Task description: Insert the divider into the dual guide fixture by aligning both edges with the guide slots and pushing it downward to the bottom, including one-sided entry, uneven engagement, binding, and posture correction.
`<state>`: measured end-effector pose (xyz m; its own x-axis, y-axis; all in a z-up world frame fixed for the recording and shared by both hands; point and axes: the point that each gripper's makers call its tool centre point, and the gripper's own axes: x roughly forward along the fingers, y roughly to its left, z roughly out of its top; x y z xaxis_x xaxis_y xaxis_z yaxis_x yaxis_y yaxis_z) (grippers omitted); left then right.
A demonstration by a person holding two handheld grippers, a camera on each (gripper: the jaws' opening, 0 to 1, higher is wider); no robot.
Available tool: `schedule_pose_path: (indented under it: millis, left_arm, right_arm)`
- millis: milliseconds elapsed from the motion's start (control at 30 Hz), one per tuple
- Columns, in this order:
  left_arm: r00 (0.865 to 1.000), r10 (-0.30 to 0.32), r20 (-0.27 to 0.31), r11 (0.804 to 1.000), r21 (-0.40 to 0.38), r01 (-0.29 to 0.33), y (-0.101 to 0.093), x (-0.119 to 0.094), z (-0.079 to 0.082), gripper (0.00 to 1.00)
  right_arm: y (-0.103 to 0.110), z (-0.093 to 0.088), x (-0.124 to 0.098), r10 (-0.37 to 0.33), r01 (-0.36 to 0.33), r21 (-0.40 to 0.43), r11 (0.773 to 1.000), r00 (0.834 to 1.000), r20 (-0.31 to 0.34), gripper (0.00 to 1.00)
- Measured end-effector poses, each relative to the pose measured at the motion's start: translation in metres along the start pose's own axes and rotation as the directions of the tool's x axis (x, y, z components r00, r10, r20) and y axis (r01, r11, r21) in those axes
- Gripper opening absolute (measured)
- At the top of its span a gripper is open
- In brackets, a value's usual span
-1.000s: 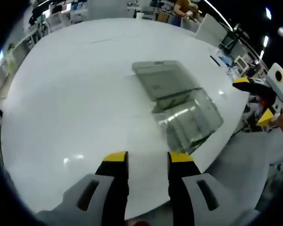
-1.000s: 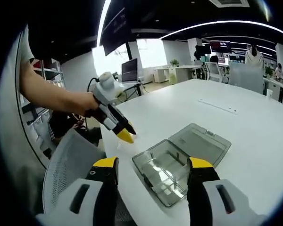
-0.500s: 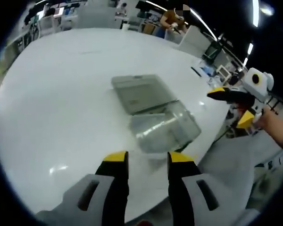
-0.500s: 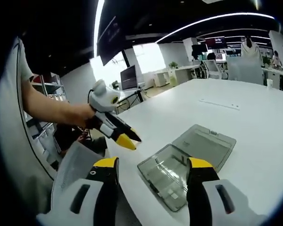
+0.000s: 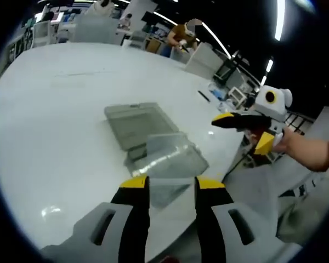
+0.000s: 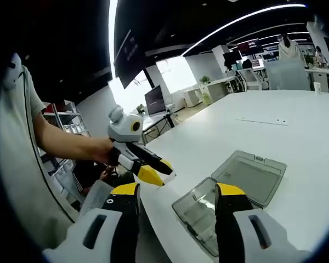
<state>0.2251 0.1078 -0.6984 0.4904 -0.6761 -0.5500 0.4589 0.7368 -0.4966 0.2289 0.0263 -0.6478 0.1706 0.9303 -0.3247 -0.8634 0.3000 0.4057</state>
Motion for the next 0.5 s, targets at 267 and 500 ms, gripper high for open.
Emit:
schedule_pose_path:
  millis: [267,500]
  left_arm:
    - [0.996,-0.079,0.039,0.997,0.011,0.078,-0.014,0.001,0.008,0.29]
    - [0.986,-0.146,0.082,0.989,0.032,0.144,-0.027,0.002,0.016,0.29]
  right_arm:
    - [0.003,0.009,0.006,0.026,-0.027,0.039,0.999,0.999,0.03,0.51]
    - [0.007,0.015,0.007,0.051,-0.054,0.065,0.996,0.997,0.051,0.5]
